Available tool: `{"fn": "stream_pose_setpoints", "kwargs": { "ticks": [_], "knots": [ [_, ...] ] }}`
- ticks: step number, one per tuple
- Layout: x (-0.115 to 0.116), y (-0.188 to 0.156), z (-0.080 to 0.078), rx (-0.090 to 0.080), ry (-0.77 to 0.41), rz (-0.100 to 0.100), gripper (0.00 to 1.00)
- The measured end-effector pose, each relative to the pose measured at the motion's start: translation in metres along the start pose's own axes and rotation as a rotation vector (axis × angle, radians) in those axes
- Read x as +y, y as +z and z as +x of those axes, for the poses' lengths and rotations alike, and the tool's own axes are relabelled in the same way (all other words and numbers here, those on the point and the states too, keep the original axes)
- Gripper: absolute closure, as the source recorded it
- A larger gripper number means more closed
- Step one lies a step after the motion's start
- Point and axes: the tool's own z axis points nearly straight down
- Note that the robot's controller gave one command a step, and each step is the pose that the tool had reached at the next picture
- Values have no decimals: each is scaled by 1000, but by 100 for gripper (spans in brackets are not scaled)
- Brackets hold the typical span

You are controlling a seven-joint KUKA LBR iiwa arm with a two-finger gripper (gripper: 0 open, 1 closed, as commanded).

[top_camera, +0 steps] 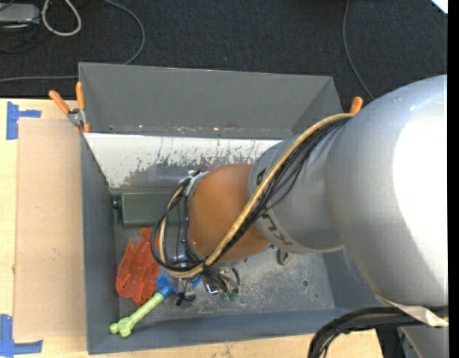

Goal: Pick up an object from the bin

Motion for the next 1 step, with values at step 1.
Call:
{"fn": "stream_pose_setpoints", "kwargs": {
  "ticks": [1],
  "knots": [
    [17, -31, -16, -18, 12, -3, 100]
  ]
}}
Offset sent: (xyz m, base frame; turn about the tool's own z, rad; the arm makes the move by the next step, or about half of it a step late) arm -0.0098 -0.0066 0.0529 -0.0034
